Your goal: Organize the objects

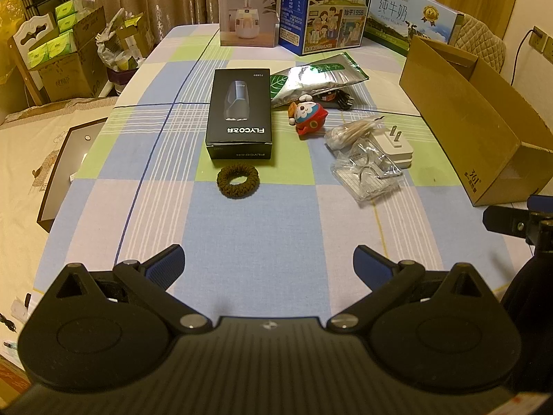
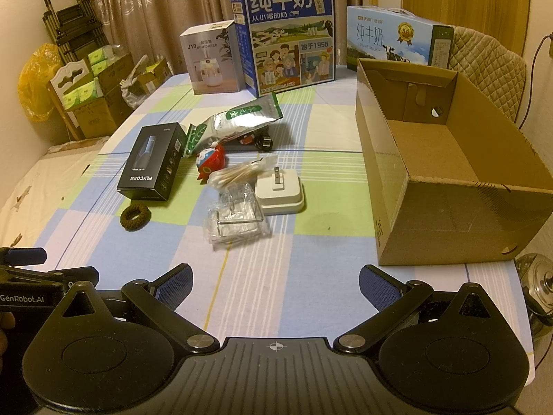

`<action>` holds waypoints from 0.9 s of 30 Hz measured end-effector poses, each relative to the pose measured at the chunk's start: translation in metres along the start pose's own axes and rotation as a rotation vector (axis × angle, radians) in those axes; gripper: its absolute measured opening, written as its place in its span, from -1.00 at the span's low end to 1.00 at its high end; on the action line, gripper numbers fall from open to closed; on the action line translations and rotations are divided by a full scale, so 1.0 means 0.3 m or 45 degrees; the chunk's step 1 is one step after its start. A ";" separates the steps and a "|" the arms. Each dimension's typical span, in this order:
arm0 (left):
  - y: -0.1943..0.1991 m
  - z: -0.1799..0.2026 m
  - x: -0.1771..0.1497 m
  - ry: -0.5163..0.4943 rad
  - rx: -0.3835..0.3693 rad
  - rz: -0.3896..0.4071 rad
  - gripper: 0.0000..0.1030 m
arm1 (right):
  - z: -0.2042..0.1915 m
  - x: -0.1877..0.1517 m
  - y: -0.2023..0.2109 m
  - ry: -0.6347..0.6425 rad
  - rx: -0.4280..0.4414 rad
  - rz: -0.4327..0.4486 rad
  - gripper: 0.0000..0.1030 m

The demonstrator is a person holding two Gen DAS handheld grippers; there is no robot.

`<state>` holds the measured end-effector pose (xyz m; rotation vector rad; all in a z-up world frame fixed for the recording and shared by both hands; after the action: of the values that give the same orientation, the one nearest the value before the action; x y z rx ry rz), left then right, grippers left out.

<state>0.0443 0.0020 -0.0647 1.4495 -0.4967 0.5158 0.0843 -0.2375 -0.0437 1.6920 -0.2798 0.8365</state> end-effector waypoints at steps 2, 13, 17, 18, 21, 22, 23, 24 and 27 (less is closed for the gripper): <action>0.000 0.001 -0.001 0.001 0.000 0.001 0.98 | 0.001 0.000 0.001 0.000 0.000 0.000 0.95; 0.006 -0.028 0.009 0.069 -0.036 0.001 0.98 | -0.007 0.008 -0.009 0.002 0.001 -0.013 0.95; 0.012 -0.049 0.045 0.072 -0.065 0.020 0.98 | -0.031 0.023 -0.008 -0.007 0.037 -0.017 0.95; 0.010 -0.058 0.055 0.065 -0.061 0.025 0.98 | -0.038 0.031 -0.014 0.001 0.042 -0.011 0.95; -0.007 -0.101 0.094 0.053 -0.039 0.035 0.98 | -0.050 0.045 -0.045 0.012 0.042 0.001 0.95; -0.016 -0.118 0.106 0.049 -0.035 0.043 0.98 | -0.053 0.050 -0.062 0.011 0.048 0.002 0.95; -0.028 -0.132 0.118 0.043 -0.038 0.050 0.98 | -0.053 0.057 -0.079 0.012 0.052 0.003 0.95; -0.045 -0.145 0.127 0.034 -0.044 0.055 0.98 | -0.061 0.062 -0.097 0.016 0.059 0.007 0.95; -0.098 -0.174 0.147 -0.008 -0.043 0.072 0.97 | -0.080 0.072 -0.159 0.026 0.080 0.010 0.95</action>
<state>0.0977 0.0540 -0.0645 1.4084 -0.5504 0.5451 0.1187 -0.1956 -0.0636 1.7410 -0.2488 0.8762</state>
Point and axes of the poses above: each gripper's, at about its wrist camera, not at the fingertips, and y roughly against the way its jaws point, z to its right, x to its top, the point moved 8 cm from there along -y, roughly the way its jaws point, and after that the axes turned 3 degrees about -x, right-handed, at the moved point
